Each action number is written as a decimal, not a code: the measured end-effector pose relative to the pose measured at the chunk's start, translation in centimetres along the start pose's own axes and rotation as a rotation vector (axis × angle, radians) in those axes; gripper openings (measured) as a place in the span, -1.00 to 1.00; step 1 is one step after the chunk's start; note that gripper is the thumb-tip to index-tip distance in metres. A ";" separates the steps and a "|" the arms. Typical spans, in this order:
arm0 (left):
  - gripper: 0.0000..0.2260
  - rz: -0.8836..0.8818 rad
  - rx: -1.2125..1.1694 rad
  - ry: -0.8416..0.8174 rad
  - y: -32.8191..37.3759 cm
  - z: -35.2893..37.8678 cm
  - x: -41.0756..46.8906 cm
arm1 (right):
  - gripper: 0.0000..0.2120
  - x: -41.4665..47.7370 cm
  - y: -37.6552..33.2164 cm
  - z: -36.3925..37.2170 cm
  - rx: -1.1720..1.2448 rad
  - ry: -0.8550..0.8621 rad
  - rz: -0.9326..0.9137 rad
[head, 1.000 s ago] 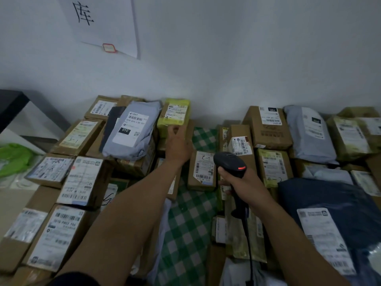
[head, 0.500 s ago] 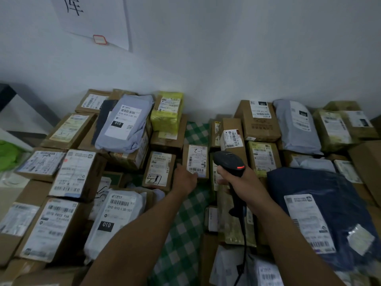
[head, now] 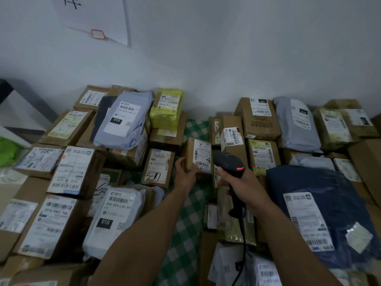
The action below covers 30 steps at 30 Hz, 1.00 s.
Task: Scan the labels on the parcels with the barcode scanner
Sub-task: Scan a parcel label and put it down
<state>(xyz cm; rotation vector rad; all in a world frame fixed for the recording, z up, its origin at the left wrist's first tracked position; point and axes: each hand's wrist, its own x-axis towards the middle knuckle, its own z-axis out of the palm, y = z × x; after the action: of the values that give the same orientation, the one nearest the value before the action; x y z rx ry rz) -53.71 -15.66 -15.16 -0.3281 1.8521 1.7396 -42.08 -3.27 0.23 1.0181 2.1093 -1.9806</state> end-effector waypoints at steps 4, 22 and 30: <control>-0.43 0.072 0.111 0.088 0.6 0.0 -2.0 | -0.78 -0.7 -0.1 -0.1 0.002 0.010 -0.007; -0.58 0.292 -0.237 0.105 2.8 -7.8 -18.7 | -0.72 -12.4 -1.1 2.5 0.069 -0.034 -0.218; -0.57 0.568 0.195 0.072 7.5 -11.2 -18.6 | -0.70 -16.4 -2.0 2.8 -0.094 -0.005 -0.324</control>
<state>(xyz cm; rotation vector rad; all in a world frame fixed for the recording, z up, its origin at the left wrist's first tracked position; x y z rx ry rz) -45.39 -29.36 1.28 0.2430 2.3007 1.8874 -31.36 -12.38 9.38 0.6913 2.4702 -1.9820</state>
